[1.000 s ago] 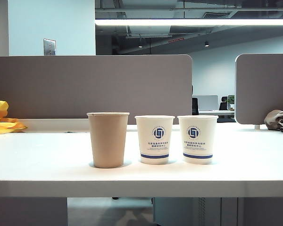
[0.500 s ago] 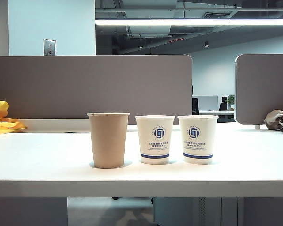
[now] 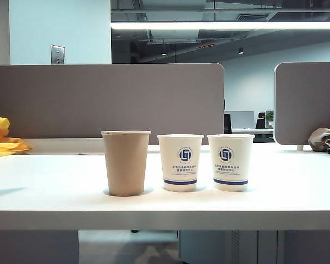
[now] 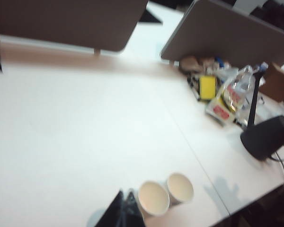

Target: Pick up all the paper cups on the table one by one and stack them together.

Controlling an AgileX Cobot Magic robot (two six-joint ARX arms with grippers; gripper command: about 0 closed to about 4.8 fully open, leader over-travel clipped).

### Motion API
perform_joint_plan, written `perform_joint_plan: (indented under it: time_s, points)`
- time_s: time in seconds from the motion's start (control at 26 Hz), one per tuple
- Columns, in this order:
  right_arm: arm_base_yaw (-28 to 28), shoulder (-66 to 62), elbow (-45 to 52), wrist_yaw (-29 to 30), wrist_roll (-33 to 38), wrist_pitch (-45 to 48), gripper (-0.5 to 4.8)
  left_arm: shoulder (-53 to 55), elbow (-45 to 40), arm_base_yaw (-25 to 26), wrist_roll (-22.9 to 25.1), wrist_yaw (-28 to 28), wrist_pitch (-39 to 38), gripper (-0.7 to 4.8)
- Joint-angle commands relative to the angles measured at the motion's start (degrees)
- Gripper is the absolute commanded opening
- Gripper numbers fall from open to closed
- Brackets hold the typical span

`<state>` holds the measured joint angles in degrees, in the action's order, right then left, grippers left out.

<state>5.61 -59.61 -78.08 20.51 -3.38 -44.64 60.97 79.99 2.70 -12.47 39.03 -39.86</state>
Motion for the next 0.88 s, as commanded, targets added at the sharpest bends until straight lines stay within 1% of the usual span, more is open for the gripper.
perform_joint_plan:
  time_s: [0.04, 0.12, 0.23, 0.38, 0.46, 0.62, 0.65, 0.73, 0.77, 0.85, 0.88]
  points:
    - [1.14, -3.39, -0.70, 1.22, -0.11, 0.42, 0.23, 3.26, 0.24, -1.46, 0.02, -3.21, -1.68, -0.06]
    - [2.21, -5.79, -0.70, 1.18, -0.11, 0.39, 0.08, 5.49, 0.24, -2.47, -0.04, -5.55, -1.99, -0.06]
    - [3.87, -9.03, -0.70, 0.83, -1.40, 0.44, 0.07, 8.31, 0.24, -4.61, -0.04, -5.81, -2.34, -0.06]
    - [6.34, -13.51, -0.70, 0.02, -1.40, 1.53, -0.03, 11.72, 0.24, -8.04, 0.02, -5.92, -4.02, -0.06]
    - [8.00, -16.76, -0.70, -0.26, -1.42, 2.64, -0.03, 13.68, 0.24, -10.78, 0.02, -8.55, -5.75, -0.06]
    - [8.90, -20.28, -0.70, -2.56, -1.29, 3.34, -0.03, 15.67, 0.22, -14.12, 0.02, -15.06, -7.76, -0.06]
    - [9.18, -21.24, -0.70, -2.95, -1.25, 3.76, -0.03, 16.33, 0.22, -14.62, 0.00, -16.09, -7.87, -0.06]
    - [9.18, -23.39, -0.72, -3.04, 0.00, 3.74, -0.01, 17.94, 0.24, -15.80, -0.04, -15.67, -8.20, -0.05]
    - [9.18, -24.13, -0.70, -3.04, 0.39, 3.13, 0.11, 18.69, 0.24, -16.57, 0.02, -15.89, -8.44, -0.04]
    - [9.22, -24.57, -0.70, -2.97, 0.39, 2.40, 0.65, 19.28, 0.24, -16.87, 0.07, -15.89, -8.46, 0.00]
    - [9.25, -24.94, -0.70, -3.10, 0.37, 1.77, 1.17, 19.61, 0.24, -16.85, 0.24, -16.06, -8.35, 0.30]
